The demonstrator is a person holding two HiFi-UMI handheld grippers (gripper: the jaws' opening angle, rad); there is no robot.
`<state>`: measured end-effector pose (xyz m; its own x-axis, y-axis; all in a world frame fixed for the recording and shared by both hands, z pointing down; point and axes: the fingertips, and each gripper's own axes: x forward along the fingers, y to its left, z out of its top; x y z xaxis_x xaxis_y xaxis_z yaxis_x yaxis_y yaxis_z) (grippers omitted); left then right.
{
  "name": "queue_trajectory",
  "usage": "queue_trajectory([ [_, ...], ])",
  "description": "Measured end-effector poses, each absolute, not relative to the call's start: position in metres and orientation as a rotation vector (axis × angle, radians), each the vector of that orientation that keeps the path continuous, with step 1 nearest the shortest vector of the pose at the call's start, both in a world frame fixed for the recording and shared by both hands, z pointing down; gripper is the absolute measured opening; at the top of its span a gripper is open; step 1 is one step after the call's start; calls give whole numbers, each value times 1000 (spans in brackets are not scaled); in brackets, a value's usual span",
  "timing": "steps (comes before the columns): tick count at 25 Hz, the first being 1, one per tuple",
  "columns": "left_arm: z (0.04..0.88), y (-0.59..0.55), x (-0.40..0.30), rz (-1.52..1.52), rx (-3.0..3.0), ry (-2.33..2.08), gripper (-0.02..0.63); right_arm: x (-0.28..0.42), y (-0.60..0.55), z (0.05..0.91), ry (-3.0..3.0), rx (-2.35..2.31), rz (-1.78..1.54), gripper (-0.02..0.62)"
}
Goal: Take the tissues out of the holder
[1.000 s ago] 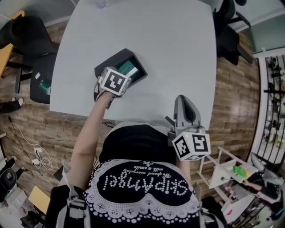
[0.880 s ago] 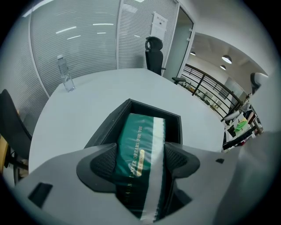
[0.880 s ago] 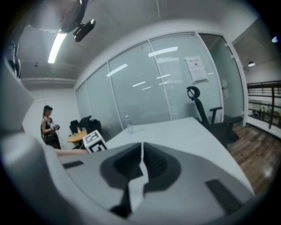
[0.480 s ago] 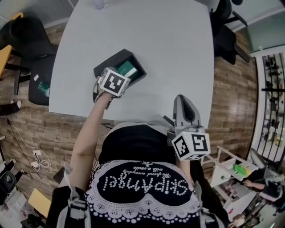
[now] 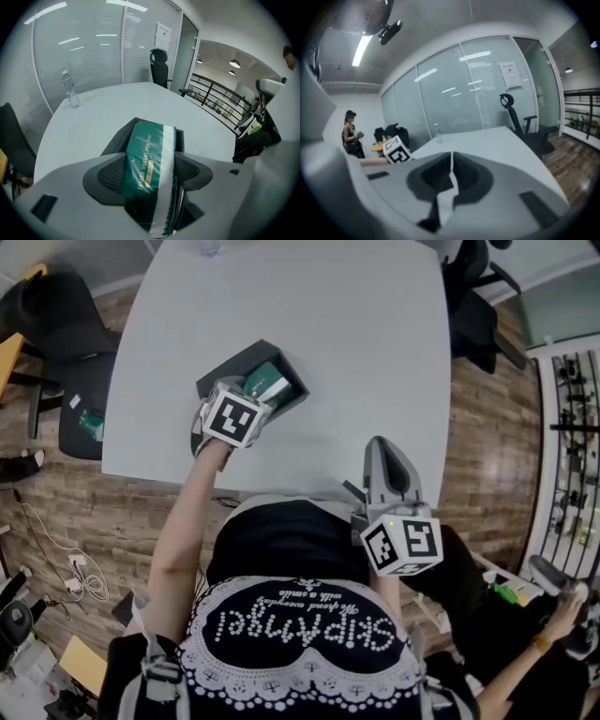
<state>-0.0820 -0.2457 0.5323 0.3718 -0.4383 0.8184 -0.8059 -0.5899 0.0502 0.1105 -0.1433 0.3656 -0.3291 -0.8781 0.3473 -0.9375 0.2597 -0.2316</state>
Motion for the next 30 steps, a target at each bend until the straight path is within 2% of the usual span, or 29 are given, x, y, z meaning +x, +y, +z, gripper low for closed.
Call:
queue_trajectory([
  [8,489,-242,-81,941,2245,-1120,337,110,-142,363,-2391,1711,592,35],
  [20,386,-233,-117,494,2291,-1472,337,110,-141,358,-2441,1659,571,36],
  [30,334,-203,-146,222,2261,-1644,337,94,-143,355,-2496,1562,551,35],
])
